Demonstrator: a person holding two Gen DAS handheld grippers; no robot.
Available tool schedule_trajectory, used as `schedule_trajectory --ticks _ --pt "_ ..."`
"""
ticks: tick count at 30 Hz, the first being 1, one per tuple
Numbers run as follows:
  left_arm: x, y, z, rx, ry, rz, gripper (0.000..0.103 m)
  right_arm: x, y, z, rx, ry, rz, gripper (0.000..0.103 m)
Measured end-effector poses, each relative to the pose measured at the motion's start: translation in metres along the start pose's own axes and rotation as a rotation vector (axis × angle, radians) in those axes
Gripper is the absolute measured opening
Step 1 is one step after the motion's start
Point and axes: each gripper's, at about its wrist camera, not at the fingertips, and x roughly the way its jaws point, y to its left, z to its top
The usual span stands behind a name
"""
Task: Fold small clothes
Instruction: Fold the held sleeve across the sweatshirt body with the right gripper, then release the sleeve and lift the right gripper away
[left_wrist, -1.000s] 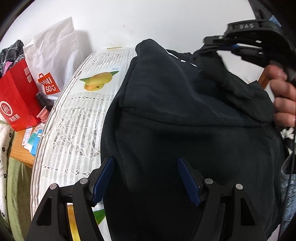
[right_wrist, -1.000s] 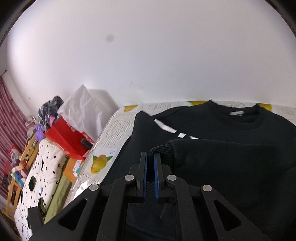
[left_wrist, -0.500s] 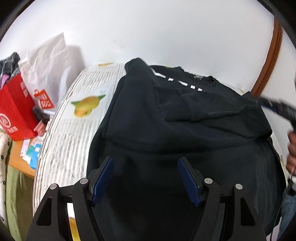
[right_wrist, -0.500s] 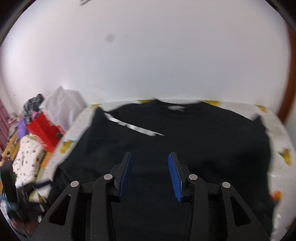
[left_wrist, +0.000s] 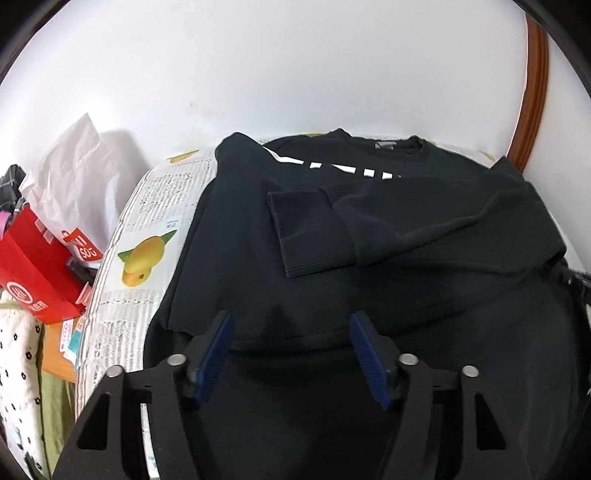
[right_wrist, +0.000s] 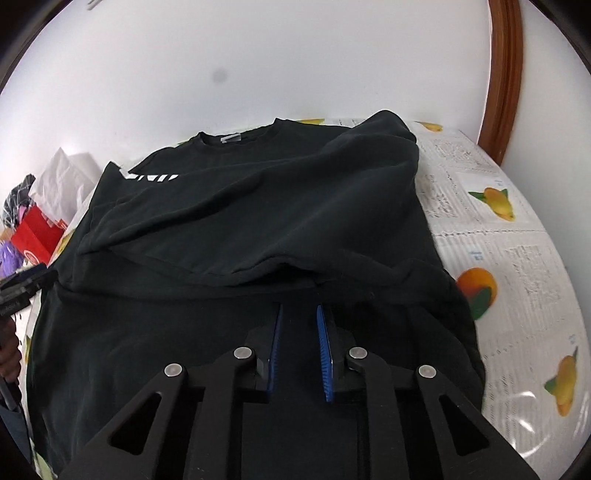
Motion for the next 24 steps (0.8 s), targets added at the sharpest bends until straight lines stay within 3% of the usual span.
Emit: schedule_trajectory --ticks 8,17,19,22,24 --pt "0.026 -0.008 0.015 0.024 0.009 0.007 0.056 0.016 0.007 0.017 -0.008 -0.07 -0.021 0.018" --pt "0.052 -0.032 0.029 0.127 -0.016 0.059 0.052 0.035 -0.003 0.012 0.028 -0.053 -0.038 0.016" --pt "0.056 -0.038 0.029 0.151 -0.017 0.068 0.043 0.036 -0.004 0.011 0.03 -0.059 -0.039 0.016" --pt "0.06 -0.036 0.031 0.138 -0.015 0.084 0.012 0.035 -0.002 0.009 0.019 -0.063 -0.049 0.016" --pt "0.058 -0.031 0.031 0.121 -0.023 0.068 0.01 0.035 -0.002 0.009 0.014 -0.062 -0.053 0.016"
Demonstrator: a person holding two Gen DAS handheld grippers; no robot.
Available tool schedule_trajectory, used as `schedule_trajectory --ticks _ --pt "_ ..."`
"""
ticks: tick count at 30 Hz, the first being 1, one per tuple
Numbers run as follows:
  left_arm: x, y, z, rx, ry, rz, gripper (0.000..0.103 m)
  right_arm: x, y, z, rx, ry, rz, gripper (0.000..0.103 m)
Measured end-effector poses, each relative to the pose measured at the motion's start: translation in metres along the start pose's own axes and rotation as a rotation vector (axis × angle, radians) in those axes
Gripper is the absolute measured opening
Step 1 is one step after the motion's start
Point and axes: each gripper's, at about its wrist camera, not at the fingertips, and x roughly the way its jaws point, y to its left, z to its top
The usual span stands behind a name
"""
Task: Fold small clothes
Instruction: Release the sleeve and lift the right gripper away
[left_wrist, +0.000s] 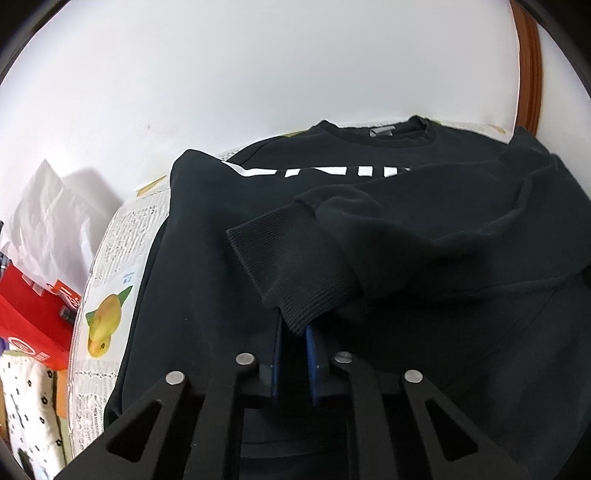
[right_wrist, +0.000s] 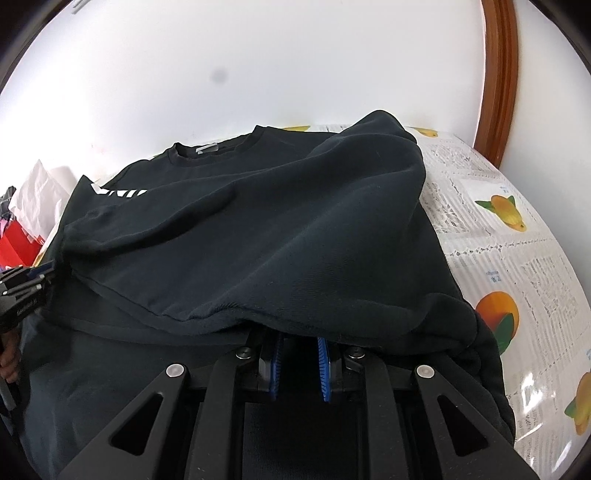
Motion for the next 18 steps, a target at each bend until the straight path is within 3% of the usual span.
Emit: schedule_trajectory --ticks 5,9,12,18 --pt "-0.023 0.027 0.0 -0.084 -0.049 -0.017 0.009 0.0 0.004 0.0 -0.003 0.001 -0.01 0.016" --pt "-0.043 0.051 -0.005 -0.103 -0.087 0.046 0.009 0.0 0.005 0.001 -0.006 0.002 -0.015 0.016" --pt "-0.045 0.068 -0.015 -0.119 -0.06 0.057 0.009 0.0 0.006 0.001 -0.007 0.003 -0.02 0.016" --pt "-0.026 0.07 -0.038 -0.151 0.02 0.001 0.01 -0.004 0.011 0.002 -0.018 0.038 -0.046 0.016"
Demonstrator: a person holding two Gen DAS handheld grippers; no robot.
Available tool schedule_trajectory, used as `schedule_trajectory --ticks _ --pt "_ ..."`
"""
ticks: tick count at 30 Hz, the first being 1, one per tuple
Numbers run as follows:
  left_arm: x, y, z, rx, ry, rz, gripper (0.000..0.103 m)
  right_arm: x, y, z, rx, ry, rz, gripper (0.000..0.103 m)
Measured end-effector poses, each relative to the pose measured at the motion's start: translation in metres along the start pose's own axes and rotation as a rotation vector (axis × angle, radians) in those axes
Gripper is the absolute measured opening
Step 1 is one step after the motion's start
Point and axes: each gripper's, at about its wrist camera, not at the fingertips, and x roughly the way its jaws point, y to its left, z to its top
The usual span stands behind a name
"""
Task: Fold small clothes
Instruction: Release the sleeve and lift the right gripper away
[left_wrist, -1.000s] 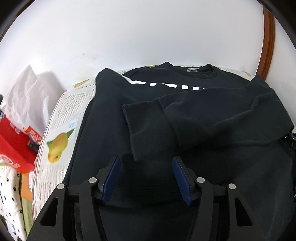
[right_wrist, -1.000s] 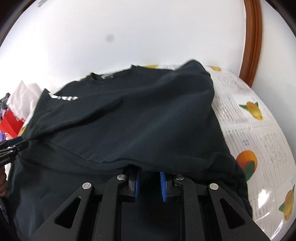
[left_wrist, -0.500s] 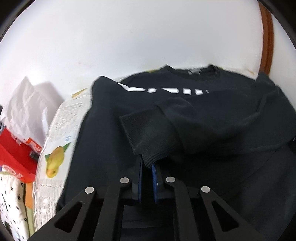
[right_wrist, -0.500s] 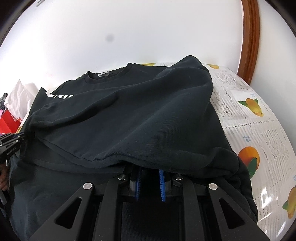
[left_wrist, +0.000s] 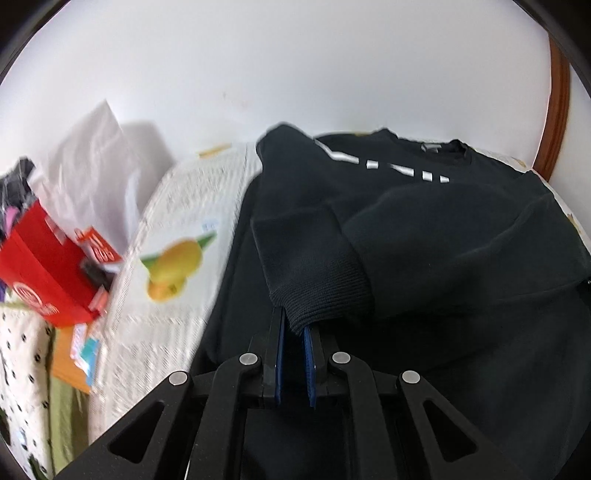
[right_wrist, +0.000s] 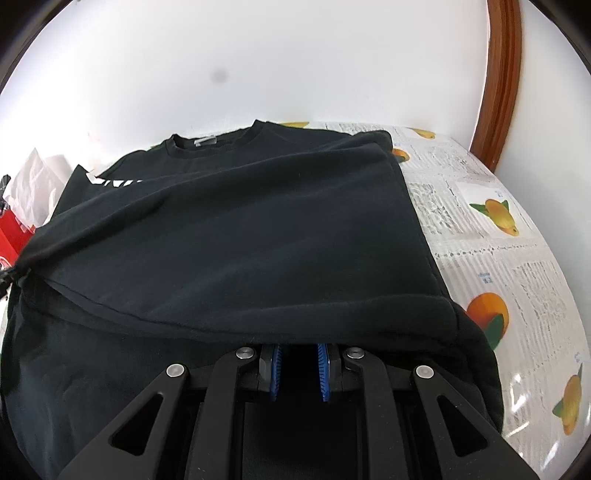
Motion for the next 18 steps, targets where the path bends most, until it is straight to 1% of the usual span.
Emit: schedule_trajectory --ticks 1,3,5,6,7,10,11,13,14,15,16,18 --pt "0.001 -0.001 -0.002 -0.007 0.006 -0.002 0.012 -0.002 -0.001 -0.001 -0.001 0.01 0.004 0.016" --pt "0.002 0.0 -0.005 -0.024 0.014 -0.004 0.013 -0.012 -0.001 -0.005 -0.015 0.021 0.036 0.016" --pt "0.003 0.002 -0.007 -0.044 0.028 -0.019 0.014 -0.025 0.002 -0.009 -0.049 0.012 0.065 0.016" --pt "0.004 0.004 -0.008 -0.062 0.038 -0.031 0.014 -0.036 0.005 -0.011 -0.077 -0.011 0.089 0.016" --pt "0.005 0.005 -0.009 -0.072 0.043 -0.039 0.014 -0.048 0.006 -0.013 -0.095 -0.053 0.117 0.016" --pt "0.002 0.01 -0.011 -0.096 0.052 -0.056 0.014 -0.07 0.007 -0.01 -0.114 -0.136 0.184 0.016" --pt "0.001 0.011 -0.012 -0.1 0.054 -0.058 0.014 -0.074 0.006 -0.007 -0.104 -0.166 0.181 0.016" --pt "-0.002 0.013 -0.013 -0.105 0.06 -0.059 0.015 -0.071 0.005 0.0 -0.083 -0.169 0.159 0.016" --pt "-0.004 0.013 -0.013 -0.106 0.062 -0.058 0.015 -0.065 0.003 0.004 -0.07 -0.153 0.132 0.016" --pt "-0.005 0.013 -0.014 -0.106 0.062 -0.06 0.016 -0.053 0.001 0.008 -0.051 -0.127 0.086 0.016" --pt "-0.007 0.014 -0.014 -0.107 0.061 -0.062 0.019 -0.047 -0.001 0.01 -0.041 -0.109 0.061 0.016" --pt "-0.01 0.014 -0.016 -0.112 0.065 -0.069 0.024 -0.022 -0.007 0.011 -0.007 -0.03 -0.009 0.016"
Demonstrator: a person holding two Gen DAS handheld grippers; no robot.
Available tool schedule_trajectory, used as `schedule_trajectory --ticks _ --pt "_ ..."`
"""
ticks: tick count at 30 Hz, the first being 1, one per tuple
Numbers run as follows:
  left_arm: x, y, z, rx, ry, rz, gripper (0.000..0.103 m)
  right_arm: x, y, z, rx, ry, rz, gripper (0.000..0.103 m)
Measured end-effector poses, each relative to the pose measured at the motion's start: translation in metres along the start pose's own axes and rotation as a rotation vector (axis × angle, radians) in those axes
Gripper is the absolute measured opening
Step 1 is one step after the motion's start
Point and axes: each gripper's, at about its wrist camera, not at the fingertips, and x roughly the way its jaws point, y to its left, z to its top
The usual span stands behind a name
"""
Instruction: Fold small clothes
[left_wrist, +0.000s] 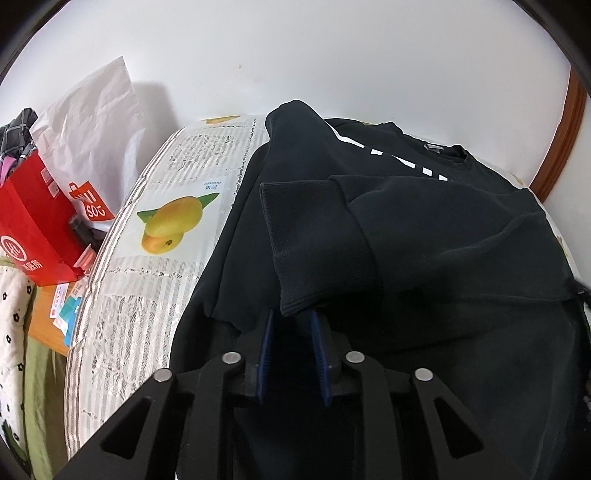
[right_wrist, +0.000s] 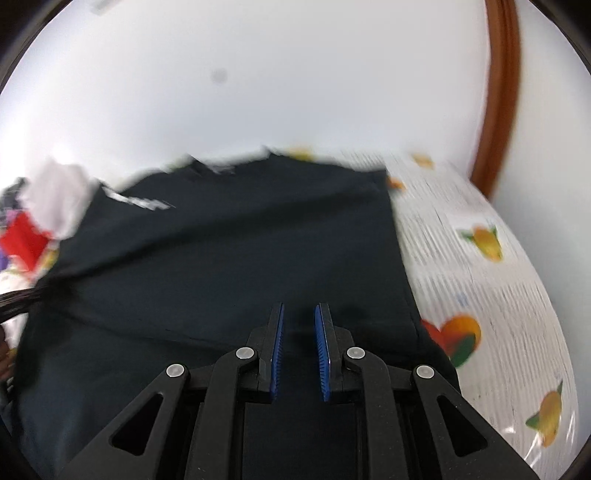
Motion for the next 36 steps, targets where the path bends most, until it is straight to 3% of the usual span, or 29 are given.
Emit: schedule_trajectory --ticks 3,9,13,20,25,36 --pt "-0.003 0.0 -0.003 0.0 0.005 -0.005 0.031 0.022 -0.007 -0.006 0.04 0.063 -0.026 0.016" --pt "-0.012 0.001 -0.015 -0.007 0.014 -0.008 0.037 0.002 -0.01 -0.016 0.039 0.034 -0.049 0.018" --pt "-0.022 0.004 -0.026 -0.017 0.018 -0.022 0.057 -0.021 -0.017 -0.027 0.045 0.008 -0.088 0.025" --pt "-0.045 0.011 -0.054 -0.019 0.012 0.005 0.058 -0.061 -0.045 -0.052 0.098 -0.012 -0.126 0.034" --pt "-0.059 0.02 -0.078 -0.037 0.011 0.0 0.058 -0.085 -0.067 -0.078 0.173 0.019 -0.088 0.035" --pt "-0.085 0.038 -0.132 -0.046 0.023 -0.016 0.058 -0.108 -0.077 -0.15 0.153 0.071 -0.09 0.042"
